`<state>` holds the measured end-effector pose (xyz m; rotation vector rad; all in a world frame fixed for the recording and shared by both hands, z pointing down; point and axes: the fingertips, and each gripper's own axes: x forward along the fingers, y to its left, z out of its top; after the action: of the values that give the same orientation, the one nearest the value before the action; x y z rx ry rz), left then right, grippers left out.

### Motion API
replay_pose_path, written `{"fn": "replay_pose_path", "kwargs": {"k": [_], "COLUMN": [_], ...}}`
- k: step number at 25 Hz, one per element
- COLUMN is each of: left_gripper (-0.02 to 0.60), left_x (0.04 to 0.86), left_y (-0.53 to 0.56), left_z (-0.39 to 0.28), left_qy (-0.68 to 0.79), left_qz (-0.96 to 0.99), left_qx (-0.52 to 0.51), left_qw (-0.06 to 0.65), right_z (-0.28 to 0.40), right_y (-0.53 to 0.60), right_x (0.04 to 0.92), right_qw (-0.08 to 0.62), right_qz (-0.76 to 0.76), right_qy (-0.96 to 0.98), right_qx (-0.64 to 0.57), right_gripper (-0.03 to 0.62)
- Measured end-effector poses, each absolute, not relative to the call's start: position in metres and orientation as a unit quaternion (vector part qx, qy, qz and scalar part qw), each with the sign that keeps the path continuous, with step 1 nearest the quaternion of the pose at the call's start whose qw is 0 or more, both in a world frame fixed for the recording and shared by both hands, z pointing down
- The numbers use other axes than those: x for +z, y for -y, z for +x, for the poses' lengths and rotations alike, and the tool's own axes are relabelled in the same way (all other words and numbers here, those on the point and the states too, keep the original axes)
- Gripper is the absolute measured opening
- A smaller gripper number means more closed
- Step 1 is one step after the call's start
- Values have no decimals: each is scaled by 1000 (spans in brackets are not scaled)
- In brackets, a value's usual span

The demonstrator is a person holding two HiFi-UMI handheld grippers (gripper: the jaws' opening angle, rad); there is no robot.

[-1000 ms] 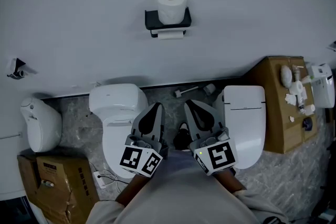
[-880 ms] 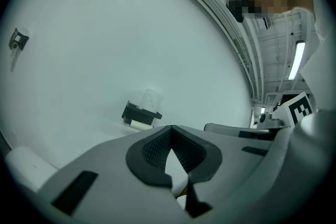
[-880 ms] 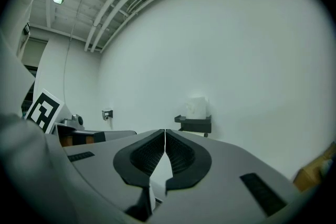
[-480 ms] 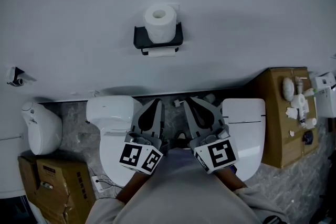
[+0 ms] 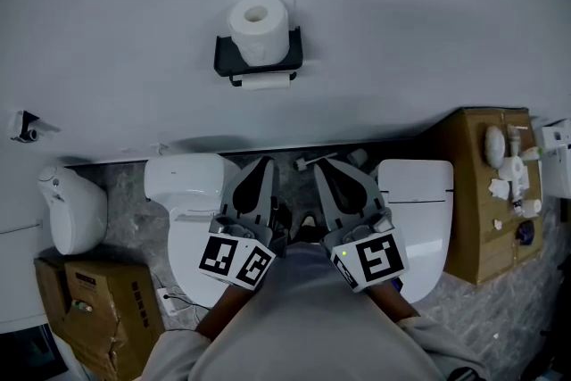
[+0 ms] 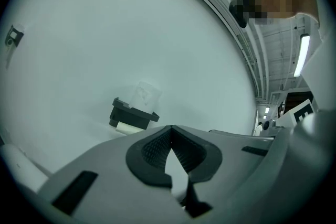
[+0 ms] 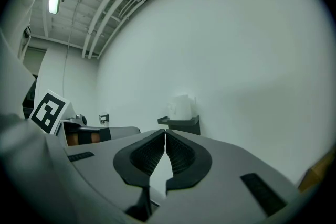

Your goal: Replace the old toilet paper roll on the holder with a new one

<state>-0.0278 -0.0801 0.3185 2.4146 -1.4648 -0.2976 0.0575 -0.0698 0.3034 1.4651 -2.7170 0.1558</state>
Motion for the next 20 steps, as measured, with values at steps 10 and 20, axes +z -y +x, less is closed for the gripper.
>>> {"fn": "replay_pose_path", "kwargs": {"k": [10, 20], "left_gripper": [5, 5], "left_x": [342, 376], "left_y": [122, 187], "left_z": [-32, -45], "left_qy": [488, 468], "left_qz": [810, 746], "left_qx": [-177, -268], "left_qw": [272, 391], "right_z": [64, 53], "right_y": [99, 138], "right_x": [304, 307], "right_qw": [25, 35], "right_qz": [484, 486], "right_qy": [873, 872], "right_qx": [47, 49], "right_gripper": [17, 17]}}
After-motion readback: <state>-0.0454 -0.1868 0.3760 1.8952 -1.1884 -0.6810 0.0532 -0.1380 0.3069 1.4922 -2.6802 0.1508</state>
